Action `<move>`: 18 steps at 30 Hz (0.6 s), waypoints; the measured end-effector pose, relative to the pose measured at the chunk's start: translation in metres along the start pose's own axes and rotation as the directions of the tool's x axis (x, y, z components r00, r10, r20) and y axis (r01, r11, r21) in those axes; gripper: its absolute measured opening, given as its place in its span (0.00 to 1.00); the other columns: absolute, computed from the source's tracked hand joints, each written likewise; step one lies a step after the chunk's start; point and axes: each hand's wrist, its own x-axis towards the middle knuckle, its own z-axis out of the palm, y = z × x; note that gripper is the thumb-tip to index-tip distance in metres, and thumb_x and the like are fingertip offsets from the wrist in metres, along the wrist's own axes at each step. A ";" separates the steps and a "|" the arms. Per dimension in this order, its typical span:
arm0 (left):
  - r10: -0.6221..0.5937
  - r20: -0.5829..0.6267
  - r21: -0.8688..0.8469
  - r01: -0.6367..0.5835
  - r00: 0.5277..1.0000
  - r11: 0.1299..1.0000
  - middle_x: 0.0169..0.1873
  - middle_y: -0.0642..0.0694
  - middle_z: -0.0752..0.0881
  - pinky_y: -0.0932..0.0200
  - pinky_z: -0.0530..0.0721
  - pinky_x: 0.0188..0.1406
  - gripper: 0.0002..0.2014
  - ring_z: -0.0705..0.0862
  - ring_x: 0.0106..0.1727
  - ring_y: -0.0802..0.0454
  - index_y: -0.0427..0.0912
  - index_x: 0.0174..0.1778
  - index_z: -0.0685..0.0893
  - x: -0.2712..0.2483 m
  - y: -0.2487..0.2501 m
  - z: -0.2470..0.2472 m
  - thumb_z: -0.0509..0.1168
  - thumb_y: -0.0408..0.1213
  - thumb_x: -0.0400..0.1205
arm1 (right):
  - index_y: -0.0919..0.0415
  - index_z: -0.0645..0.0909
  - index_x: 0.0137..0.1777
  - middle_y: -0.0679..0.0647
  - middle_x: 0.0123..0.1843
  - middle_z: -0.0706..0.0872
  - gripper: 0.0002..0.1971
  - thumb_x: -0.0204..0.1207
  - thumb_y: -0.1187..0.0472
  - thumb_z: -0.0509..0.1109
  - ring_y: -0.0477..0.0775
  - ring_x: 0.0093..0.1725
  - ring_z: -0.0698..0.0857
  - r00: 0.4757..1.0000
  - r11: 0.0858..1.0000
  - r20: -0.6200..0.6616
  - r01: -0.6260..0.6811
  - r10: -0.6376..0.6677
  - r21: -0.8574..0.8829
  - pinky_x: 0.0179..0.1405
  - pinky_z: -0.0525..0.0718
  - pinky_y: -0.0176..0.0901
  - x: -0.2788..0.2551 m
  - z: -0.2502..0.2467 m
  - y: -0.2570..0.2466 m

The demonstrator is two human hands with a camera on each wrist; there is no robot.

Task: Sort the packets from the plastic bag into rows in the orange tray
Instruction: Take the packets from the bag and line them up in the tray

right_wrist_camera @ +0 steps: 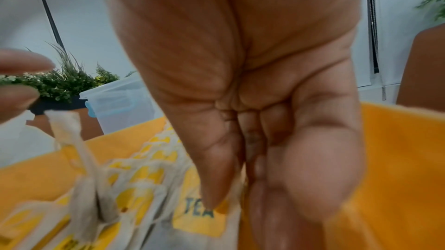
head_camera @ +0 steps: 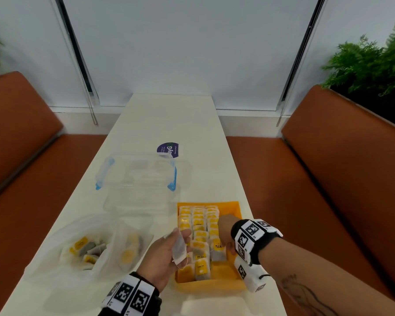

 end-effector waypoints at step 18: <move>0.057 -0.026 0.117 -0.053 0.998 0.992 0.35 0.41 0.77 0.57 0.74 0.30 0.12 0.74 0.30 0.49 0.34 0.50 0.84 0.009 0.001 0.007 0.55 0.24 0.81 | 0.62 0.66 0.25 0.54 0.27 0.68 0.21 0.78 0.64 0.68 0.54 0.27 0.71 0.929 0.960 -0.245 0.273 -0.279 -0.058 0.23 0.67 0.39 -0.018 -0.003 -0.023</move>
